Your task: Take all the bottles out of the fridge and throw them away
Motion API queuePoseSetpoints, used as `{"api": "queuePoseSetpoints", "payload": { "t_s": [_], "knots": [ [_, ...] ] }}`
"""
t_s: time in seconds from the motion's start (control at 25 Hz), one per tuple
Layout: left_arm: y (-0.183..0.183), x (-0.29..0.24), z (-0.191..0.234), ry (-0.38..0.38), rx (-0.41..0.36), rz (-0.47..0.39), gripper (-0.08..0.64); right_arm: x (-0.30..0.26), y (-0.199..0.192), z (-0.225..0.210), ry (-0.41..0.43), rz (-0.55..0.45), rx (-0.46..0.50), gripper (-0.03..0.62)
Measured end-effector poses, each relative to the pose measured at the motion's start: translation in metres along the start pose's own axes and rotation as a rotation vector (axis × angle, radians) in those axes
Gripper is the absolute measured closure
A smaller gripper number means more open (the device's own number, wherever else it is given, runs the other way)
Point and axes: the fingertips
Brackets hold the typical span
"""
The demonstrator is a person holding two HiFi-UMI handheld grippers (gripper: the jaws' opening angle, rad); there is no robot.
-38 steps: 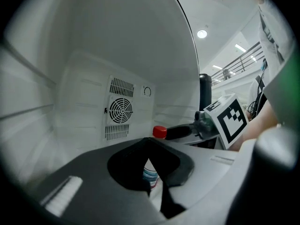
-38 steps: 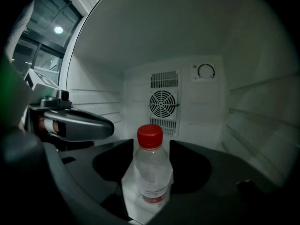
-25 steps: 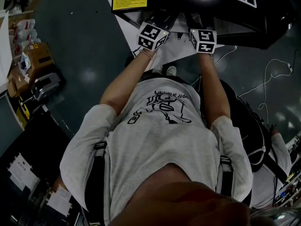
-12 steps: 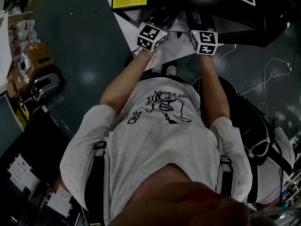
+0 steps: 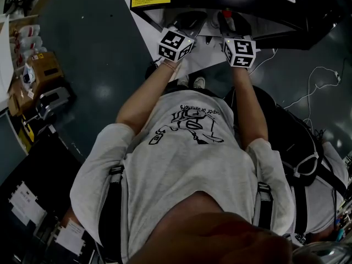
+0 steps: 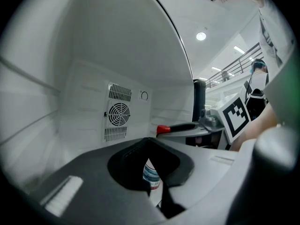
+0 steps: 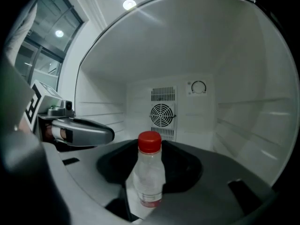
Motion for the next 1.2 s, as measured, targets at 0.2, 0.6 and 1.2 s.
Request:
{"api": "queuePoseSetpoints", "payload": {
  "t_s": [0.2,0.6,1.2],
  "knots": [
    [0.003,0.006,-0.006,-0.006,0.000,-0.004,0.551,0.011,0.007,0.003,-0.001,-0.005,0.002,0.436],
    [0.018,0.033,-0.036,-0.031,-0.007,-0.025,0.552,0.048,0.019,0.019,-0.007,0.012,0.010,0.437],
    [0.056,0.045,-0.056,-0.086,-0.008,-0.062,0.551,0.067,0.043,0.021,0.029,-0.018,0.003,0.437]
  ]
}}
Point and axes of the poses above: the fingertips, and each gripper's own axes: x backward along the fingers, z to its left, y out of its top, and after that the axes turned 5 degrees about x, right-handed
